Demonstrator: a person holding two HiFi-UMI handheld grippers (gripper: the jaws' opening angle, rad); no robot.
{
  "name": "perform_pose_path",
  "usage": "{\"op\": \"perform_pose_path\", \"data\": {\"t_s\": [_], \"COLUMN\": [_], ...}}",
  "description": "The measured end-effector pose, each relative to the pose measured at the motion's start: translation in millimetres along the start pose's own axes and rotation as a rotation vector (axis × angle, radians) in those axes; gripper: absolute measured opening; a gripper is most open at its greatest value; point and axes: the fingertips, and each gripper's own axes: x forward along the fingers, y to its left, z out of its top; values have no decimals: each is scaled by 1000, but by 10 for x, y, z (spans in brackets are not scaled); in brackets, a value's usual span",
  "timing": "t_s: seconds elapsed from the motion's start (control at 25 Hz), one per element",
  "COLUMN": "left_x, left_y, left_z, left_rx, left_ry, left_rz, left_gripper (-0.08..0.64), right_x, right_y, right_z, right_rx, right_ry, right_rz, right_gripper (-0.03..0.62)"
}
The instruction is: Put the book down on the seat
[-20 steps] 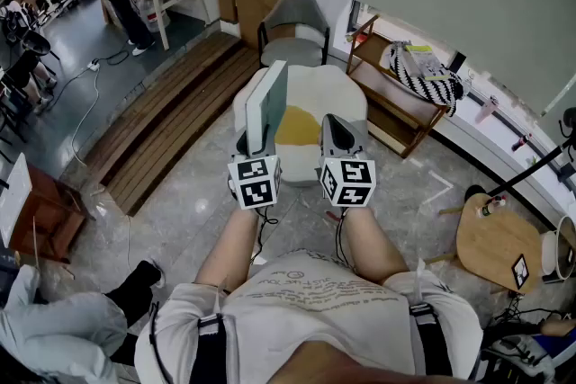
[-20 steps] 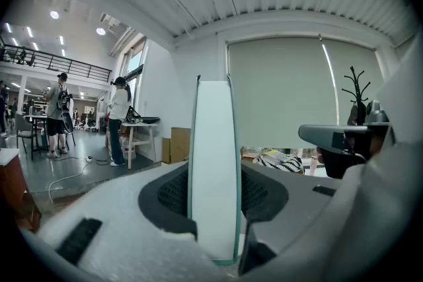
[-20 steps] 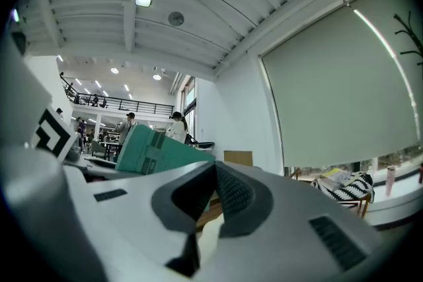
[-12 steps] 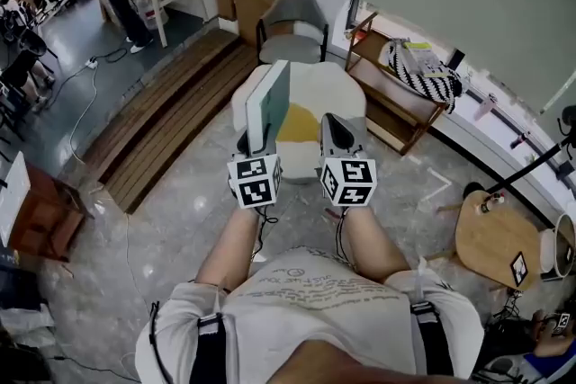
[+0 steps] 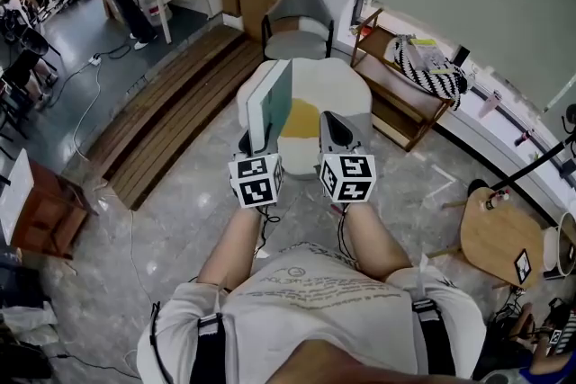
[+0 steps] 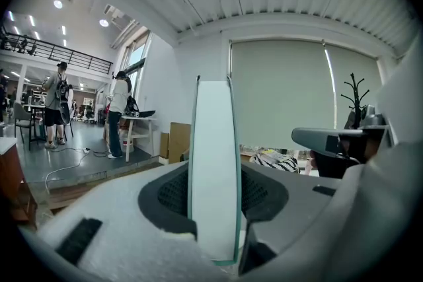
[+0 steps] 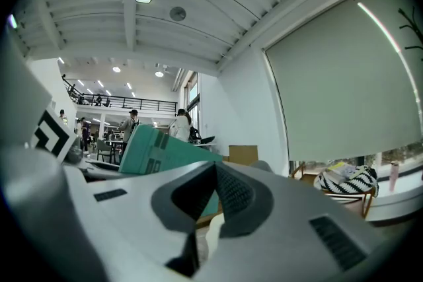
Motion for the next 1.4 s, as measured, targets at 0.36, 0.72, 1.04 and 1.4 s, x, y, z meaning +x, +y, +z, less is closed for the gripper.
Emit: {"op": "perform_pose_path", "data": {"t_s": [0.36, 0.72, 1.04, 1.4], "left_x": [-21, -45, 187, 564], "left_y": [255, 470, 529, 629], "left_z": [-110, -331, -392, -234], "left_rx": [-15, -59, -68, -30], "left_ry": [23, 64, 70, 52], "left_rz": [-33, -50, -24, -4], "left_gripper": [172, 172, 172, 172], "right_x": [136, 191, 404, 772], "right_y": [220, 390, 293, 112], "right_z": [-117, -203, -271, -281], "right_rx": [34, 29, 9, 48], "right_ry": [29, 47, 50, 9], "right_rz": [-20, -25, 1, 23], "right_gripper": [28, 28, 28, 29]}}
